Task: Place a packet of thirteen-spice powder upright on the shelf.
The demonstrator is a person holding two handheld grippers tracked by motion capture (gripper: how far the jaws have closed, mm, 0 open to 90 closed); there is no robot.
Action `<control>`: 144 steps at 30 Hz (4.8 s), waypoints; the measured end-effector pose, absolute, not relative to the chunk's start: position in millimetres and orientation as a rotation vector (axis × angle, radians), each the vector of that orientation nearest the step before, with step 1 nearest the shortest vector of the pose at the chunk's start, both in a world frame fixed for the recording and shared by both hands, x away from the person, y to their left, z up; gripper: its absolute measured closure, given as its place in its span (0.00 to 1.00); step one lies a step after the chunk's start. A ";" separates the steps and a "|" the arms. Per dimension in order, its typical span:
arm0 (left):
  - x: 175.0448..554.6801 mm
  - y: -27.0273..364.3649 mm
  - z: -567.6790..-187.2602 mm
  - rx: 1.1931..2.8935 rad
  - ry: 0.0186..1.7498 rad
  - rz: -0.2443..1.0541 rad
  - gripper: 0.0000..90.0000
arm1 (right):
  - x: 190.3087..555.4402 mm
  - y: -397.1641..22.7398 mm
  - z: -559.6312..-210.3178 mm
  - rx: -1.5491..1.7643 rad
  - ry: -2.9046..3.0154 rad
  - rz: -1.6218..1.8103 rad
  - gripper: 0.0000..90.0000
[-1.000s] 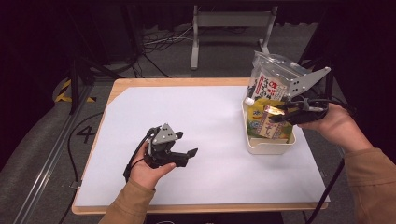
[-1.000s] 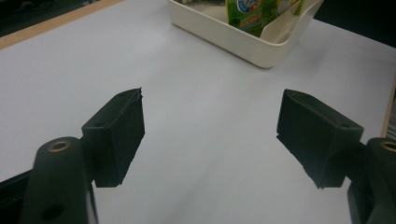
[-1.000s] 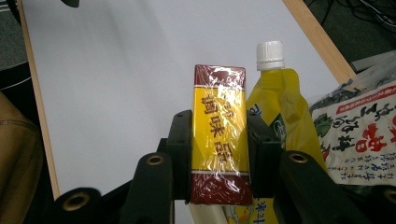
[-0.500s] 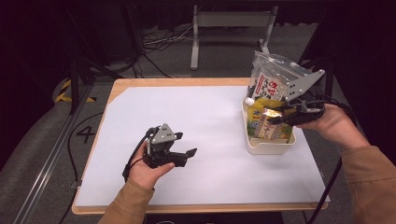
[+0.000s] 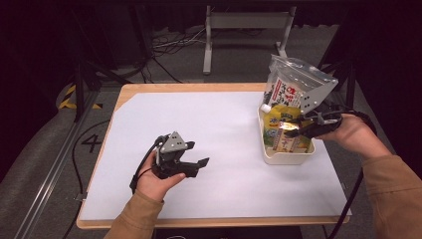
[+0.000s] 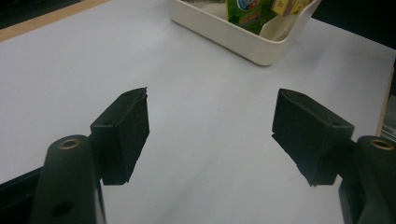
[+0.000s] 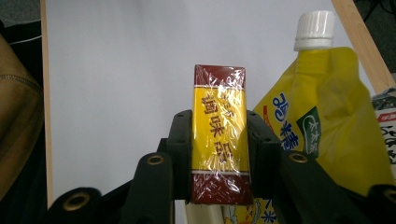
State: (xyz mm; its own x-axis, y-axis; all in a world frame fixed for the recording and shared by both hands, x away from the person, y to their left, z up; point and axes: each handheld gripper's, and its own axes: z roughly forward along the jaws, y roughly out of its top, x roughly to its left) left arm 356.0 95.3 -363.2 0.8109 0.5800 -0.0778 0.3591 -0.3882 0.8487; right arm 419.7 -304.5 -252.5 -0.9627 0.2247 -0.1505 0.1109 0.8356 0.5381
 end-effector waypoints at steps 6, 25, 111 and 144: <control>356.1 95.3 -363.2 2.023 0.695 0.283 0.31 | 421.6 -306.6 -255.8 0.266 2.821 0.808 0.76; 357.1 95.6 -364.6 2.022 0.699 0.283 0.31 | 420.4 -309.0 -267.3 0.294 2.833 0.806 0.76; 349.1 122.0 -366.1 2.018 0.728 0.286 0.27 | 390.9 -343.8 -294.5 0.560 2.697 0.959 0.35; 335.4 175.1 -380.6 1.966 0.838 0.353 0.25 | 335.5 -376.7 -331.5 0.946 2.192 1.317 0.00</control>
